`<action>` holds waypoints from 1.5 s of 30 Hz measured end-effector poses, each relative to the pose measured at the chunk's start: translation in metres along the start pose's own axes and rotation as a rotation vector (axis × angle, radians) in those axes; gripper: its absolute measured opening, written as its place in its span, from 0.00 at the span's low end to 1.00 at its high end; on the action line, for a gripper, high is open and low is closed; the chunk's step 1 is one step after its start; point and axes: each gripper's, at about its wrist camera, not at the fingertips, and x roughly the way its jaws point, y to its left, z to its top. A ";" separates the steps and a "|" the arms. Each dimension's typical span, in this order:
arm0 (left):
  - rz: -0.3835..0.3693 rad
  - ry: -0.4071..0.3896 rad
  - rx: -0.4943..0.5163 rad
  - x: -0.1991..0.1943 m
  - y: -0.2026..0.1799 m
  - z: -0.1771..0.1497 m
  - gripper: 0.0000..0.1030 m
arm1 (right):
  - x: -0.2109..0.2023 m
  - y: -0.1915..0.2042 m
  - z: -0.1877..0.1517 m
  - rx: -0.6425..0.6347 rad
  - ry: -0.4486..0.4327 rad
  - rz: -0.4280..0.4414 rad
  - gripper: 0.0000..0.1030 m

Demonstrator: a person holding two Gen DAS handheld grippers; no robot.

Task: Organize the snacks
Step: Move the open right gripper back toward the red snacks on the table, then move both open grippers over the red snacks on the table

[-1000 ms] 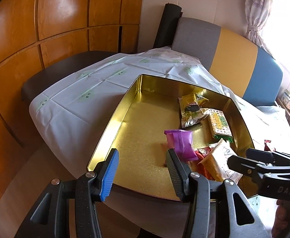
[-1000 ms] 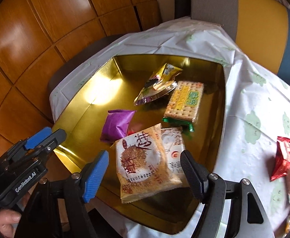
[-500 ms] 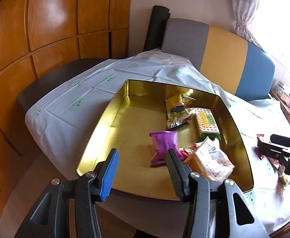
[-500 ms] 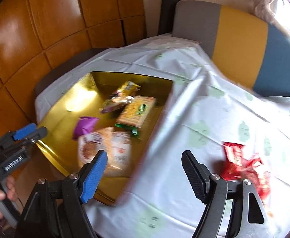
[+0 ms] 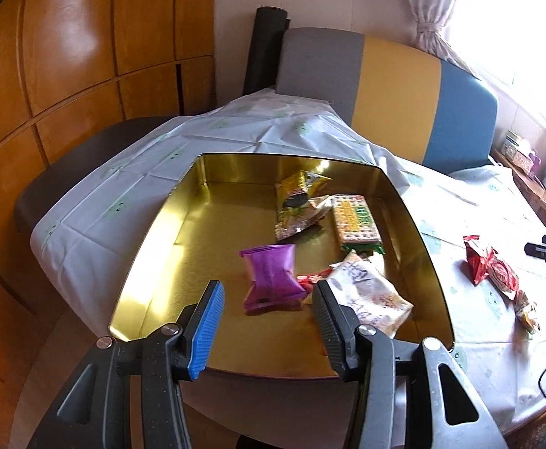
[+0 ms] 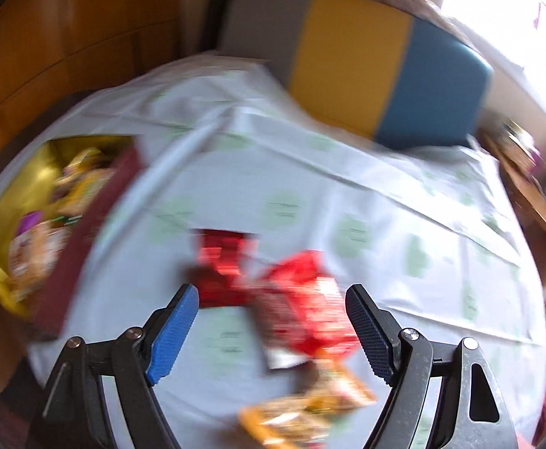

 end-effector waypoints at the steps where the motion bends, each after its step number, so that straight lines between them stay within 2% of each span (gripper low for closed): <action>1: -0.003 0.001 0.009 0.000 -0.004 0.000 0.49 | 0.008 -0.018 -0.003 0.050 0.009 -0.029 0.79; 4: -0.017 0.001 0.044 -0.001 -0.018 0.002 0.49 | 0.031 -0.070 -0.024 0.261 0.059 -0.078 0.79; 5: -0.022 0.002 0.054 -0.001 -0.022 0.003 0.49 | 0.041 -0.082 -0.028 0.302 0.143 -0.116 0.78; 6: -0.029 0.002 0.065 -0.002 -0.027 0.004 0.49 | 0.044 -0.091 -0.030 0.339 0.164 -0.136 0.76; 9: -0.050 0.006 0.090 0.000 -0.039 0.007 0.49 | 0.039 -0.105 -0.028 0.402 0.130 -0.078 0.76; 18: -0.146 0.018 0.189 0.001 -0.091 0.010 0.49 | 0.044 -0.101 -0.024 0.407 0.147 -0.046 0.76; 26: -0.275 0.085 0.258 0.010 -0.142 0.010 0.49 | 0.039 -0.102 -0.025 0.424 0.141 -0.035 0.77; 35: -0.366 0.151 0.346 0.031 -0.209 0.007 0.49 | 0.032 -0.101 -0.022 0.428 0.113 -0.016 0.78; 38: -0.400 0.184 0.340 0.045 -0.228 0.009 0.49 | 0.030 -0.101 -0.021 0.430 0.104 -0.008 0.78; 43: -0.390 0.239 0.308 0.077 -0.252 0.015 0.49 | 0.027 -0.102 -0.019 0.437 0.091 0.001 0.80; 45: -0.393 0.245 0.280 0.088 -0.258 0.019 0.56 | 0.027 -0.102 -0.019 0.437 0.091 0.007 0.80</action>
